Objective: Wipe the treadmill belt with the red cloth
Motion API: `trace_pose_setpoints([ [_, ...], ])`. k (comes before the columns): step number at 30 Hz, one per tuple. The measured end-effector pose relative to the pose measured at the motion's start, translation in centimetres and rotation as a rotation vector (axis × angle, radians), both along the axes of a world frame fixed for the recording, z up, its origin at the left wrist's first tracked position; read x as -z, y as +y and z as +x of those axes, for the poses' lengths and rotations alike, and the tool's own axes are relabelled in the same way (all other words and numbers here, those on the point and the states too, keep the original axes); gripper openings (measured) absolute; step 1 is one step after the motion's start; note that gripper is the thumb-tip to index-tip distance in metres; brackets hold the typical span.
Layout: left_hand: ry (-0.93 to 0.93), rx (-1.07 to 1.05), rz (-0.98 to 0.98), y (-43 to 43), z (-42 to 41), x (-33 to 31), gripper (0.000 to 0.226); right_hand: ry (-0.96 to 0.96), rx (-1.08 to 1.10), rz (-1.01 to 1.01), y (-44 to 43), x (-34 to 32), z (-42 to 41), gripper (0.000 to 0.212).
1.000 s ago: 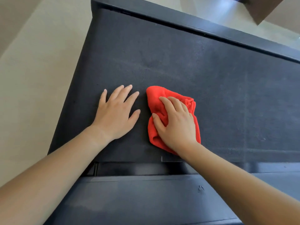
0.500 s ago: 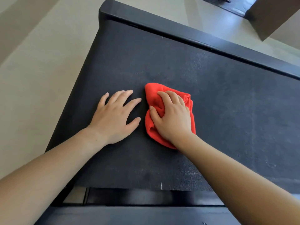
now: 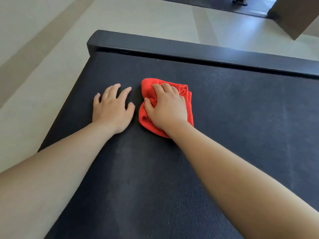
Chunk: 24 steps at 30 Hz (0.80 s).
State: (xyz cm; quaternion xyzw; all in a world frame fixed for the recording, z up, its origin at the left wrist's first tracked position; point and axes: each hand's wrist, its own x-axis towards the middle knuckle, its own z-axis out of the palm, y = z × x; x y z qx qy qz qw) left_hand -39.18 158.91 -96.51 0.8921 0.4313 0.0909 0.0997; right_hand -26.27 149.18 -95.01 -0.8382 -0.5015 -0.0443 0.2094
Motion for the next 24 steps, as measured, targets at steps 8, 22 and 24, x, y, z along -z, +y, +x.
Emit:
trace_pose_setpoints([
  [8, -0.035, -0.019, 0.062, 0.0, 0.1, 0.2, 0.050, -0.006, -0.001, -0.036, 3.5, -0.5, 3.2, 0.042],
  [22, -0.064, 0.001, 0.082, 0.0, -0.1, 0.5, 0.049, -0.027, -0.055, 0.034, 4.3, 0.3, 4.1, 0.043],
  [24, -0.064, 0.003, 0.080, 0.1, 0.0, 0.6, 0.050, -0.024, -0.038, 0.057, 5.8, 0.5, 5.3, 0.042],
])
